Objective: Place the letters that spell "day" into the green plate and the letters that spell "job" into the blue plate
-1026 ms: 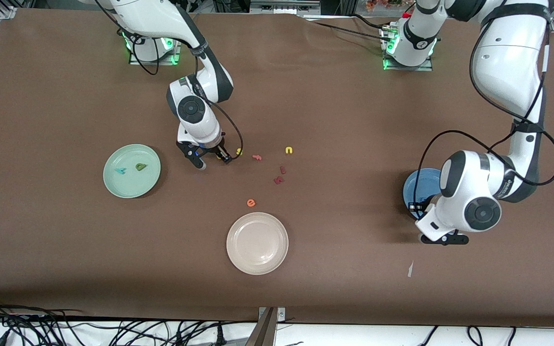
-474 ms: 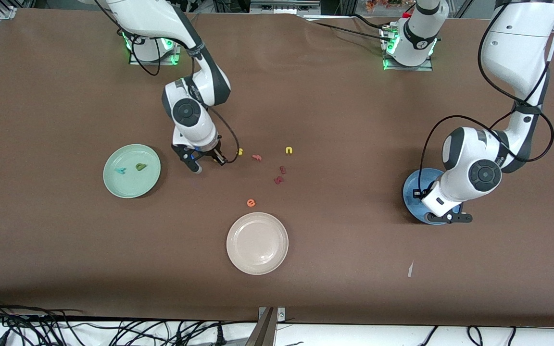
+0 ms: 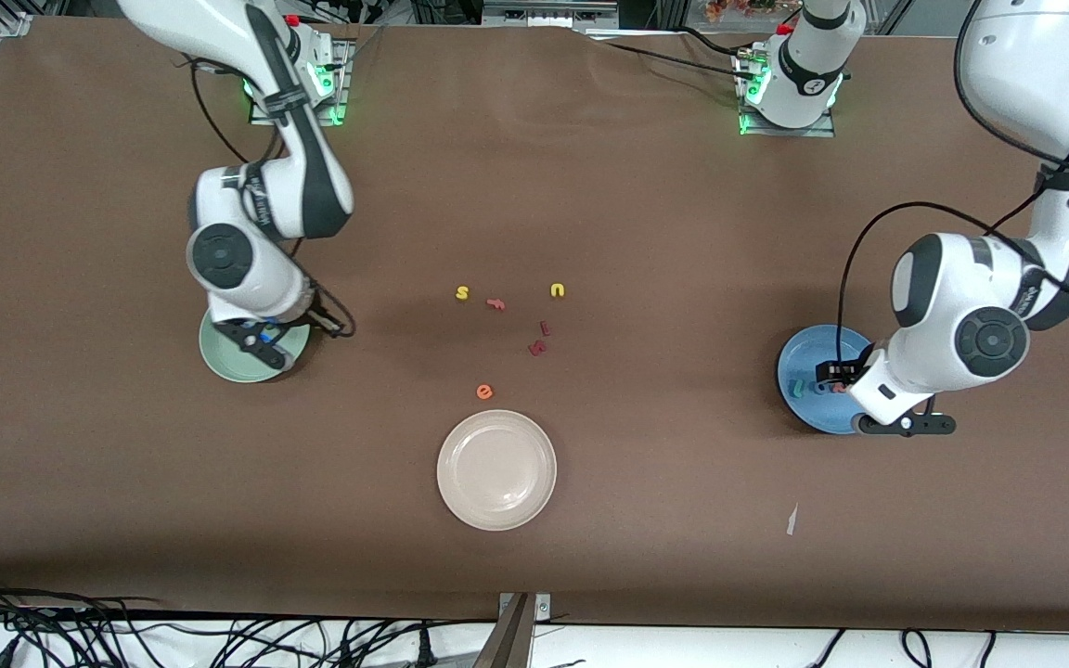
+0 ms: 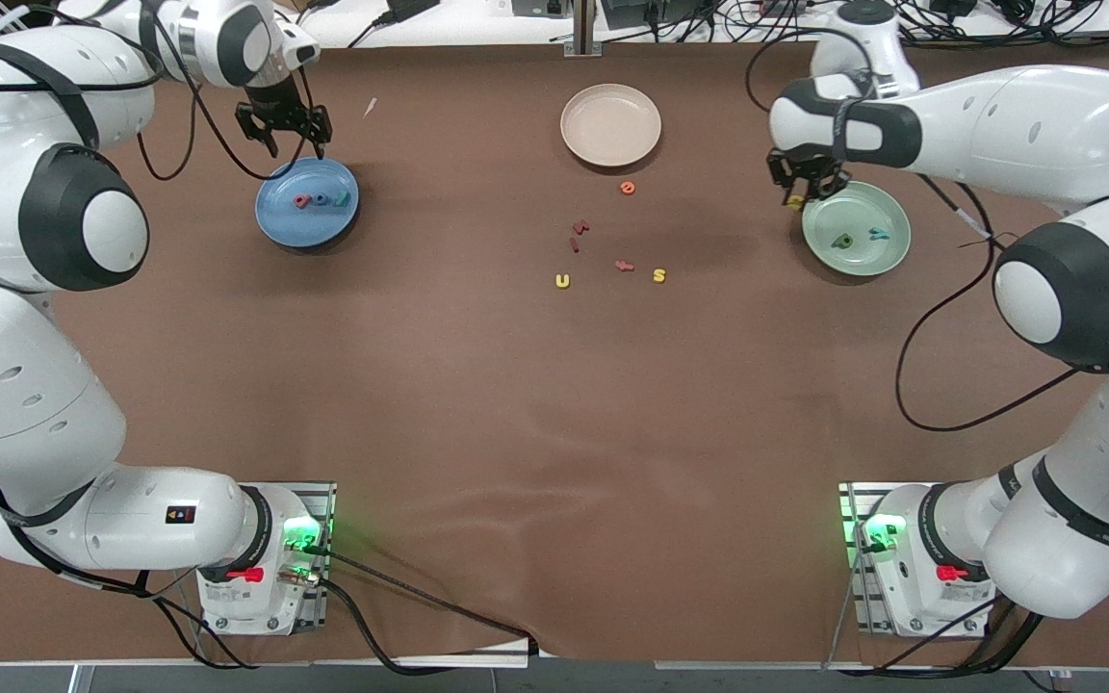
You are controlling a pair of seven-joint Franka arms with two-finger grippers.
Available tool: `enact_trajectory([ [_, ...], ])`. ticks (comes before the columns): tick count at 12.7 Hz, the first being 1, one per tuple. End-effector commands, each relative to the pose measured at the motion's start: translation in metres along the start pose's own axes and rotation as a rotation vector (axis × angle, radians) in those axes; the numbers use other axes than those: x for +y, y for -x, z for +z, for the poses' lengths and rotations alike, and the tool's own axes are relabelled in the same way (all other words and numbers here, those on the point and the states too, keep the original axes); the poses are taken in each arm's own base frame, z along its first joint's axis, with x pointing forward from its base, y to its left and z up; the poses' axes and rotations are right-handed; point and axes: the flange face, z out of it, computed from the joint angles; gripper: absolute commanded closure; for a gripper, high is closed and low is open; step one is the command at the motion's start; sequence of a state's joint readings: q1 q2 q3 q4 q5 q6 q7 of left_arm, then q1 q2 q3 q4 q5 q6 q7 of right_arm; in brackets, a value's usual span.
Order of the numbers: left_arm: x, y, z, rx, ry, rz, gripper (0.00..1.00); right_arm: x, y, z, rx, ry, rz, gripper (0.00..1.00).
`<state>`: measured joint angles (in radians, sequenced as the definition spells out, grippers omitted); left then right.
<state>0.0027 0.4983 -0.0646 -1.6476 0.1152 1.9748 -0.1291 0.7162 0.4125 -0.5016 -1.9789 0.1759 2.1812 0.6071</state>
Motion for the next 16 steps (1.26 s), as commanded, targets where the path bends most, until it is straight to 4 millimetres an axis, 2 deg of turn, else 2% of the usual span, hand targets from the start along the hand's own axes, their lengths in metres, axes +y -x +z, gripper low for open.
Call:
enact_trajectory([
  [1, -0.020, 0.015, -0.053, -0.035, -0.030, -0.012, 0.00, 0.049, -0.039, 0.032, -0.031, 0.037, -0.101, 0.89],
  [2, -0.026, 0.022, -0.069, -0.070, -0.039, -0.020, 0.00, 0.068, -0.056, 0.041, -0.033, 0.026, -0.112, 0.88],
  [3, -0.031, 0.026, -0.084, -0.105, -0.045, -0.032, 0.00, 0.069, -0.057, 0.052, -0.038, 0.021, -0.147, 0.78],
  [4, -0.039, 0.029, -0.093, -0.119, -0.045, -0.036, 0.00, 0.069, -0.056, 0.058, -0.046, 0.025, -0.162, 0.53],
  [5, -0.050, 0.034, -0.109, -0.102, -0.038, -0.051, 0.00, 0.072, -0.059, 0.056, -0.043, 0.021, -0.159, 0.01],
  [6, -0.063, 0.038, -0.117, -0.090, -0.028, -0.070, 0.00, 0.070, -0.058, 0.046, -0.043, 0.010, -0.165, 0.00],
  [7, -0.071, 0.041, -0.126, -0.077, -0.016, -0.090, 0.00, 0.067, -0.055, 0.024, -0.035, -0.018, -0.172, 0.00],
  [8, -0.077, 0.047, -0.142, -0.047, 0.005, -0.112, 0.00, 0.062, -0.059, 0.006, -0.026, -0.033, -0.182, 0.00],
  [10, -0.073, 0.064, -0.179, 0.013, 0.064, -0.122, 0.00, 0.057, -0.060, -0.036, -0.077, -0.040, -0.227, 0.00],
  [12, -0.069, 0.083, -0.218, 0.097, 0.076, -0.112, 0.00, 0.066, -0.066, -0.087, -0.087, -0.069, -0.303, 0.00],
  [13, -0.064, 0.098, -0.239, 0.132, 0.074, -0.100, 0.00, 0.074, -0.065, -0.103, -0.112, -0.071, -0.349, 0.00],
  [15, -0.052, 0.117, -0.255, 0.157, 0.074, -0.081, 0.00, 0.091, -0.067, -0.150, -0.075, -0.108, -0.455, 0.00],
  [16, -0.043, 0.124, -0.258, 0.152, 0.127, -0.078, 0.00, 0.095, -0.064, -0.163, -0.097, -0.112, -0.498, 0.00],
])
